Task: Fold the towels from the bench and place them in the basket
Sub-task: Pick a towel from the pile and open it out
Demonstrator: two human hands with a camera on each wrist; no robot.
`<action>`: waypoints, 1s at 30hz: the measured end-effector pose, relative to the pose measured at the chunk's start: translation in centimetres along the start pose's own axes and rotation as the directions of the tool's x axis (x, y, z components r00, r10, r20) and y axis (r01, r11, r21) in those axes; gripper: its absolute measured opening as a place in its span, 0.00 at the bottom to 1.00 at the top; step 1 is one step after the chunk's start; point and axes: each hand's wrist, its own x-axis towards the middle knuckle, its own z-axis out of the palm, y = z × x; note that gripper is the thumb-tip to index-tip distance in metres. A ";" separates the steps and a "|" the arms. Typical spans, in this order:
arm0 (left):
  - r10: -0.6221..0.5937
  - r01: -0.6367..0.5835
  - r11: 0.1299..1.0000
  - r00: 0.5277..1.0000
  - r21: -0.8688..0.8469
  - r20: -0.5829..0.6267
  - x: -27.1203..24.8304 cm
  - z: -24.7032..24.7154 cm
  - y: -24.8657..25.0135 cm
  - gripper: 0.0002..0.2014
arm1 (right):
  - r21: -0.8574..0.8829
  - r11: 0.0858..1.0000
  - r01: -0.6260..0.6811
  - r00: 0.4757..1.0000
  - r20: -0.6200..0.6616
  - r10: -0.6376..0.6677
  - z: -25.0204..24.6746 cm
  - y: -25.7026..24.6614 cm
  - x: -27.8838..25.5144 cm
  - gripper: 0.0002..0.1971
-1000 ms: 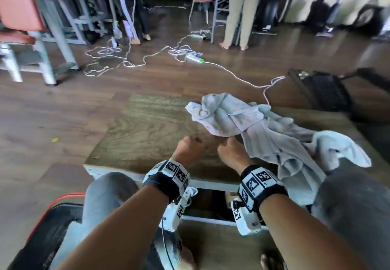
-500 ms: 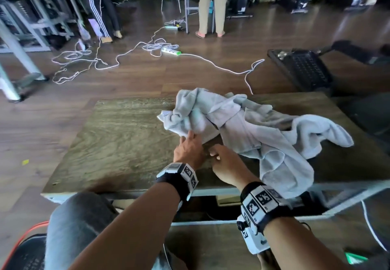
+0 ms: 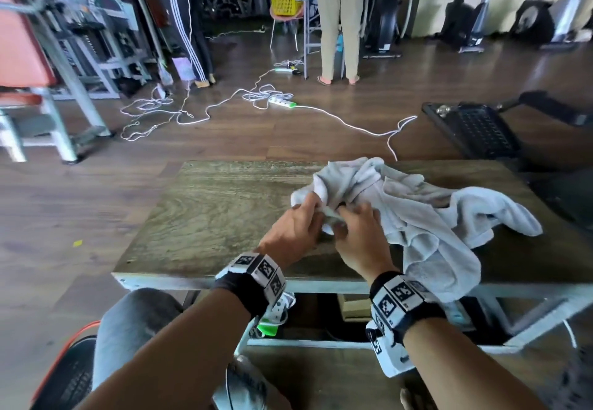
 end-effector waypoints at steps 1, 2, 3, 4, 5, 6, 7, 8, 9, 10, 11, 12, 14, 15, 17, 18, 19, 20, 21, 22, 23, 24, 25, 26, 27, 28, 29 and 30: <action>-0.005 0.004 0.999 1.000 0.032 0.027 -0.2 -1.1 0.3 0.07 | 0.040 0.999 0.032 0.999 -0.038 -0.030 -0.6 -0.3 0.3 0.08; -0.016 0.012 0.997 0.999 0.079 0.043 -0.4 -2.1 0.3 0.09 | 0.080 0.995 0.051 0.997 -0.063 -0.046 -1.4 -0.9 0.5 0.07; -0.040 0.032 0.990 0.998 0.140 0.052 -0.5 -3.1 0.3 0.10 | 0.109 0.993 0.049 0.996 -0.078 -0.041 -2.3 -1.4 0.8 0.08; -0.066 0.056 0.979 0.997 0.197 0.046 -0.7 -4.0 -0.1 0.09 | 0.120 0.992 0.032 0.996 -0.085 -0.022 -3.3 -1.9 1.1 0.10; -0.111 0.102 0.968 0.994 0.228 0.025 -0.9 -5.0 -0.3 0.08 | 0.113 0.993 0.025 0.995 -0.095 -0.015 -4.2 -2.2 1.3 0.12; -0.152 0.151 0.960 0.988 0.235 -0.014 -1.1 -6.1 -0.5 0.09 | 0.095 0.995 0.028 0.994 -0.105 -0.018 -5.0 -2.6 1.5 0.12; -0.204 0.212 0.947 0.977 0.241 -0.057 -1.4 -7.2 -0.7 0.10 | 0.083 0.996 0.031 0.993 -0.119 -0.021 -5.8 -2.9 1.6 0.12; -0.245 0.263 0.934 0.964 0.242 -0.102 -1.6 -8.3 -0.9 0.11 | 0.093 0.995 0.029 0.989 -0.146 -0.015 -6.6 -3.2 1.8 0.12; -0.279 0.305 0.920 0.950 0.245 -0.138 -1.8 -9.5 -0.9 0.11 | 0.122 0.992 0.016 0.983 -0.185 0.007 -7.3 -3.3 2.0 0.12; -0.292 0.328 0.915 0.940 0.235 -0.174 -2.0 -10.6 -1.0 0.11 | 0.162 0.987 -0.020 0.974 -0.220 0.055 -8.0 -3.4 2.2 0.13; -0.292 0.335 0.919 0.932 0.208 -0.214 -2.2 -11.6 -1.0 0.11 | 0.203 0.977 -0.066 0.963 -0.245 0.116 -8.5 -3.4 2.5 0.13; -0.272 0.319 0.932 0.929 0.172 -0.250 -2.4 -12.6 -0.8 0.12 | 0.237 0.967 -0.098 0.953 -0.259 0.160 -9.0 -3.4 2.6 0.13; -0.225 0.281 0.951 0.917 0.132 -0.330 -2.9 -14.1 -0.5 0.16 | 0.252 0.962 -0.105 0.953 -0.252 0.170 -9.7 -3.5 2.6 0.13; -0.210 0.273 0.954 0.905 0.127 -0.369 -3.1 -14.7 -0.2 0.17 | 0.236 0.966 -0.103 0.956 -0.245 0.162 -9.9 -3.6 2.5 0.13; -0.219 0.280 0.957 0.875 0.080 -0.432 -3.5 -15.7 0.1 0.14 | 0.220 0.972 -0.082 0.958 -0.251 0.138 -10.2 -3.7 2.3 0.12; -0.236 0.288 0.957 0.854 0.044 -0.463 -3.6 -16.1 0.3 0.11 | 0.229 0.971 -0.065 0.958 -0.257 0.125 -10.3 -3.8 2.1 0.11; -0.250 0.289 0.957 0.829 0.001 -0.501 -3.6 -16.5 0.3 0.08 | 0.238 0.970 -0.054 0.959 -0.257 0.117 -10.5 -3.9 2.1 0.11; -0.249 0.271 0.962 0.807 -0.038 -0.536 -3.6 -16.8 0.3 0.06 | 0.248 0.968 -0.041 0.962 -0.251 0.105 -10.7 -4.0 2.1 0.12; -0.254 0.247 0.965 0.785 -0.090 -0.564 -3.5 -17.0 0.2 0.05 | 0.262 0.965 -0.021 0.966 -0.245 0.088 -10.9 -4.1 2.1 0.14; -0.257 0.211 0.966 0.771 -0.148 -0.582 -3.5 -17.3 0.4 0.07 | 0.295 0.955 0.000 0.969 -0.238 0.074 -11.1 -4.3 2.0 0.17; -0.267 0.180 0.963 0.761 -0.203 -0.591 -3.5 -17.5 0.4 0.10 | 0.356 0.934 0.029 0.971 -0.233 0.059 -11.3 -4.6 1.9 0.19; -0.273 0.146 0.956 0.757 -0.253 -0.594 -3.5 -17.6 0.5 0.13 | 0.422 0.904 0.068 0.972 -0.233 0.036 -11.4 -5.0 1.6 0.20; -0.294 0.135 0.944 0.757 -0.301 -0.584 -3.6 -17.6 0.5 0.16 | 0.480 0.871 0.108 0.971 -0.238 0.011 -11.4 -5.3 1.4 0.19; -0.324 0.142 0.928 0.763 -0.343 -0.559 -3.7 -17.5 0.6 0.19 | 0.526 0.841 0.129 0.972 -0.235 -0.002 -11.3 -5.3 1.2 0.17; -0.375 0.195 0.909 0.769 -0.368 -0.518 -3.9 -17.3 0.5 0.22 | 0.554 0.824 0.122 0.978 -0.210 -0.003 -11.1 -5.1 1.1 0.14; -0.426 0.272 0.889 0.784 -0.368 -0.450 -4.2 -17.0 0.5 0.25 | 0.562 0.823 0.079 0.989 -0.145 0.004 -11.1 -4.8 0.9 0.10; -0.463 0.348 0.872 0.814 -0.344 -0.351 -4.7 -16.6 0.6 0.25 | 0.551 0.835 0.009 0.999 -0.042 0.017 -11.1 -4.3 0.8 0.11; -0.477 0.400 0.859 0.852 -0.319 -0.216 -5.2 -16.2 0.5 0.21 | 0.525 0.848 -0.072 0.995 0.095 0.025 -10.9 -3.7 0.7 0.11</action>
